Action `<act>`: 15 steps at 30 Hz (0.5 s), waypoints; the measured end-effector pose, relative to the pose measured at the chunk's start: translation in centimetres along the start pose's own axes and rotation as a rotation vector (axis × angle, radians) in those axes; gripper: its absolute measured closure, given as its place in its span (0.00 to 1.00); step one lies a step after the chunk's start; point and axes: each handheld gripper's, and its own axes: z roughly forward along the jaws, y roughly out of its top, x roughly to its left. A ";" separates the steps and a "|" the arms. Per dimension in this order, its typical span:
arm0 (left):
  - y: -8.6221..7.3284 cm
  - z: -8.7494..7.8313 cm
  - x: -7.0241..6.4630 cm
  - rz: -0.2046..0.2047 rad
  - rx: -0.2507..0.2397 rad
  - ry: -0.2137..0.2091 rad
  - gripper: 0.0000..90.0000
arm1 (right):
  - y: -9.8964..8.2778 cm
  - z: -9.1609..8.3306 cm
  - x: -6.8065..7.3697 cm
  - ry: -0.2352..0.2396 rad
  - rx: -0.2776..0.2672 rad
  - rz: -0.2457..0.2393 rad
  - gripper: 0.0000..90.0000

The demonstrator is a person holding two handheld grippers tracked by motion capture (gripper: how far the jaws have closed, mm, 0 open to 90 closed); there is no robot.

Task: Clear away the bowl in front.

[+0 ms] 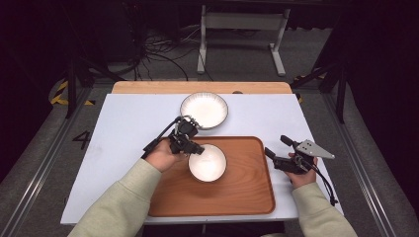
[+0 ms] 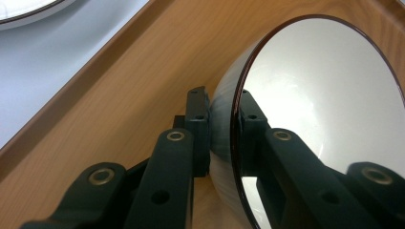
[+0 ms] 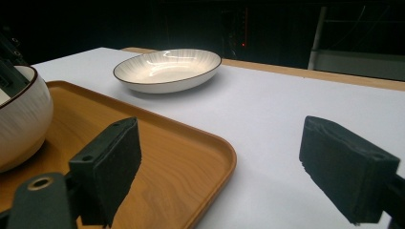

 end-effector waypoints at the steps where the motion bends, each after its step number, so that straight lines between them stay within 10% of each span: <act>1: 0.0 0.0 0.0 0.000 0.000 0.000 0.89 | 0.0 0.0 0.0 0.000 0.000 0.000 0.16; 15: -0.1 -0.2 0.3 0.003 0.000 0.017 0.82 | 0.0 0.0 0.0 -0.002 0.002 0.002 0.16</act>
